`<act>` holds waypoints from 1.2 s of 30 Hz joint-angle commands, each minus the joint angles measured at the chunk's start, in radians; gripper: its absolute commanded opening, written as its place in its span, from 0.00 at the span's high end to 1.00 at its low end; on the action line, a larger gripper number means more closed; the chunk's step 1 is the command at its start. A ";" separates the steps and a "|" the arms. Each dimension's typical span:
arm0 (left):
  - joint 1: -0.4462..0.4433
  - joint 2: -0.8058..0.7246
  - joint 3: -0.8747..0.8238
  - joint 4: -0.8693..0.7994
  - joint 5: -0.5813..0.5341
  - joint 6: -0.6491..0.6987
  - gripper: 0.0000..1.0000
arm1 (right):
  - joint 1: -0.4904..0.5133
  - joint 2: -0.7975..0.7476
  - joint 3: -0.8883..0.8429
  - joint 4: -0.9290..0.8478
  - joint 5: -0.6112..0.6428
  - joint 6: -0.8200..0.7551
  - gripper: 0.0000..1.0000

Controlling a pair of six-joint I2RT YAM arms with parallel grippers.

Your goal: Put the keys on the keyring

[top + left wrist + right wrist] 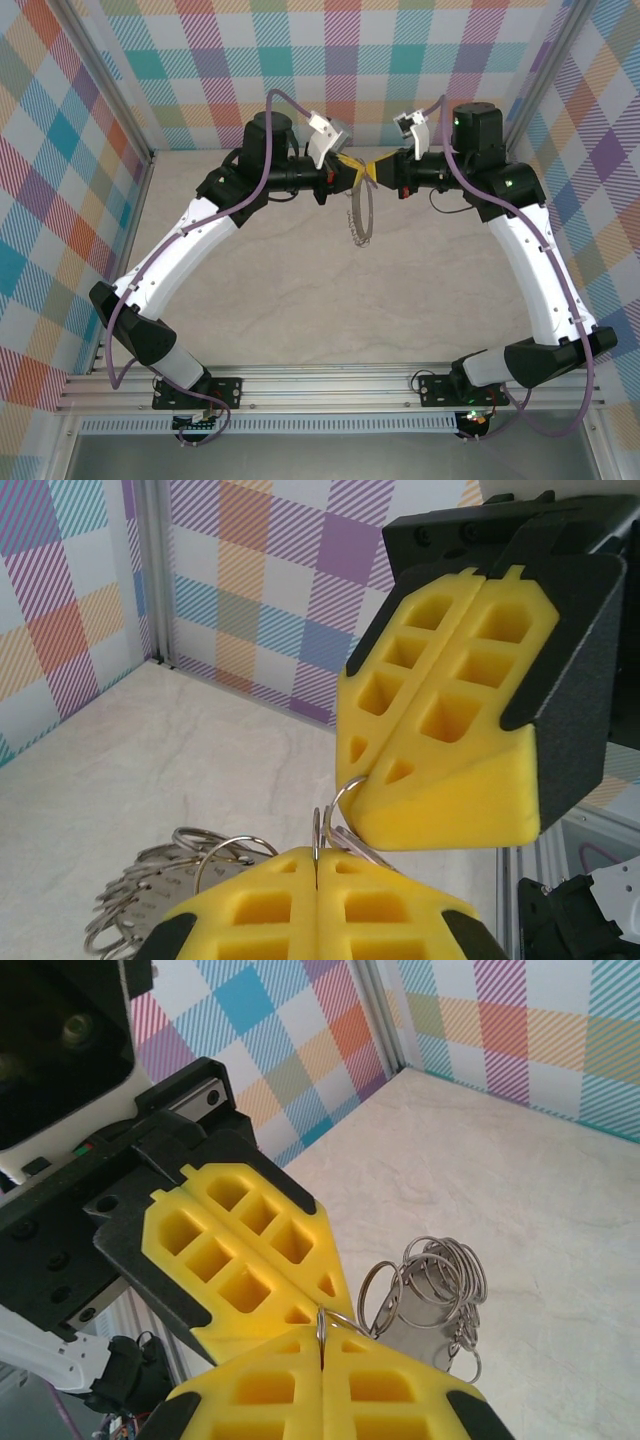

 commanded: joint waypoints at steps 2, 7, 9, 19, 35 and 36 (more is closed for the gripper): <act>-0.017 -0.054 -0.005 0.050 0.026 0.003 1.00 | 0.008 0.008 -0.010 -0.022 0.035 -0.031 1.00; -0.017 -0.066 -0.017 0.058 0.021 0.009 1.00 | 0.008 0.001 -0.029 -0.018 0.062 -0.031 1.00; -0.017 -0.072 -0.023 0.058 0.021 0.011 1.00 | 0.008 0.003 -0.032 -0.017 0.069 -0.031 1.00; -0.017 -0.103 -0.061 0.075 -0.002 0.024 1.00 | -0.002 0.002 -0.035 -0.026 0.078 -0.030 1.00; -0.016 -0.146 -0.131 0.232 -0.068 -0.015 1.00 | -0.015 0.034 -0.022 -0.055 -0.125 -0.004 1.00; -0.017 -0.149 -0.135 0.247 -0.070 -0.019 1.00 | -0.015 0.038 -0.022 -0.060 -0.135 -0.004 1.00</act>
